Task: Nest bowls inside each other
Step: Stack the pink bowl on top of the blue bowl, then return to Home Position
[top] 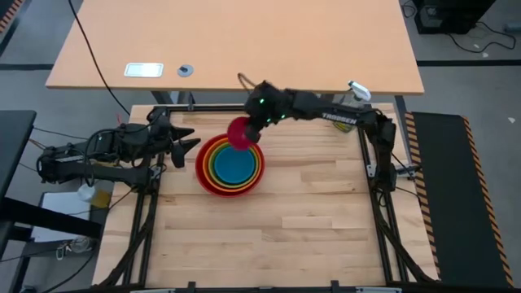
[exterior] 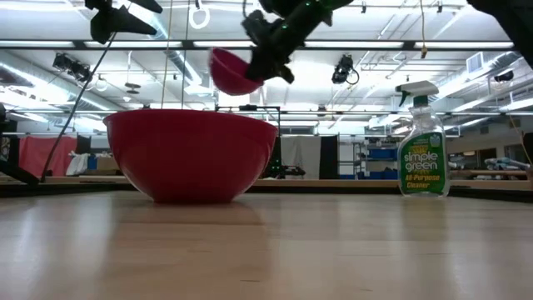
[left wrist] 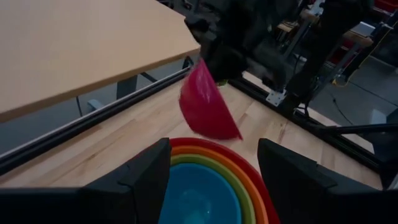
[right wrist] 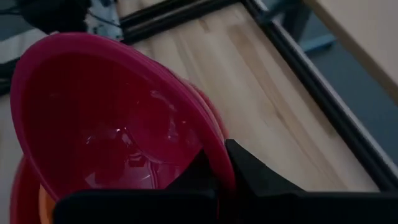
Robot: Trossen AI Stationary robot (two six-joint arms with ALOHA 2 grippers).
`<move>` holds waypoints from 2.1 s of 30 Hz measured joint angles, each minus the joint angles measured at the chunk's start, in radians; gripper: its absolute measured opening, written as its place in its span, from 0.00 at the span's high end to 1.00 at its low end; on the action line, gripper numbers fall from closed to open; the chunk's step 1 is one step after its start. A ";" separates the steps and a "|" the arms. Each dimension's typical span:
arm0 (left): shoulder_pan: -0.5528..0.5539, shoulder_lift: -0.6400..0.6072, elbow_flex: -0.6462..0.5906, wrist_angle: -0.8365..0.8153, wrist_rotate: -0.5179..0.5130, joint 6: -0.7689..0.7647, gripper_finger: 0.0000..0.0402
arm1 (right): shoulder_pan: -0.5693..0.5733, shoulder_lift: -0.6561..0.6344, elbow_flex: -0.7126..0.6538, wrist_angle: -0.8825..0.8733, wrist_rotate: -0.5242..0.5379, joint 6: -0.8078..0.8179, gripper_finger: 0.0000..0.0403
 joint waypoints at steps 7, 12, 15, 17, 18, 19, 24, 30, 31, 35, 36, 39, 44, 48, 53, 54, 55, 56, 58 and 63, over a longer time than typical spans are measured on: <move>0.001 0.000 0.000 -0.002 0.001 0.004 0.39 | 0.076 0.090 0.001 0.170 0.079 0.044 0.95; 0.001 0.000 0.000 -0.006 0.003 0.004 0.39 | 0.087 0.125 0.001 0.170 0.124 0.068 0.95; 0.001 0.000 0.000 -0.006 0.003 0.004 0.39 | 0.086 0.138 0.001 0.152 0.124 0.077 0.95; 0.001 0.000 0.000 -0.008 0.003 0.004 0.39 | 0.087 0.146 0.000 0.141 0.131 0.067 0.95; 0.001 0.000 0.000 -0.009 0.003 0.004 0.39 | 0.087 0.148 0.002 0.144 0.131 0.063 0.95; 0.001 0.001 0.000 -0.010 0.003 0.004 0.39 | 0.087 0.151 0.001 0.126 0.130 0.061 0.95; 0.001 0.001 0.000 -0.012 0.003 0.003 0.39 | 0.098 0.193 0.000 0.077 0.083 0.028 0.95; 0.001 0.003 0.000 -0.025 -0.001 0.003 0.39 | 0.130 0.256 0.000 0.066 0.064 0.011 0.95; 0.001 0.003 0.000 -0.026 -0.002 0.002 0.39 | 0.134 0.264 -0.001 0.067 0.075 0.012 0.95; 0.002 0.003 0.000 -0.032 -0.005 -0.002 0.39 | 0.142 0.293 -0.001 0.082 0.085 0.012 0.91; 0.002 0.003 0.000 -0.032 -0.005 -0.002 0.39 | 0.142 0.299 -0.001 0.080 0.085 0.013 0.90; 0.002 0.003 0.000 -0.033 -0.005 -0.002 0.39 | 0.141 0.304 -0.002 0.065 0.081 0.025 0.85; 0.002 0.003 0.000 -0.032 -0.005 -0.002 0.39 | 0.136 0.294 -0.002 0.067 0.093 0.026 0.74; 0.002 0.003 0.000 -0.033 -0.005 0.000 0.39 | 0.122 0.293 0.005 0.051 0.051 0.051 0.66; 0.002 0.003 0.000 -0.046 -0.006 0.000 0.39 | 0.100 0.293 0.066 -0.053 0.025 0.097 0.59; 0.002 0.003 0.000 -0.050 -0.006 0.000 0.39 | 0.095 0.293 0.087 -0.078 0.025 0.097 0.58; 0.002 0.003 0.000 -0.058 -0.006 0.000 0.39 | 0.090 0.292 0.107 -0.094 0.025 0.097 0.58; 0.002 0.002 0.000 -0.073 -0.006 0.006 0.39 | 0.085 0.291 0.126 -0.107 0.025 0.097 0.58; 0.002 0.002 0.000 -0.110 -0.022 0.009 0.39 | 0.077 0.291 0.162 -0.141 0.025 0.094 0.58; 0.002 0.000 0.000 -0.155 -0.060 0.028 0.39 | 0.065 0.280 0.214 -0.201 0.029 0.090 0.58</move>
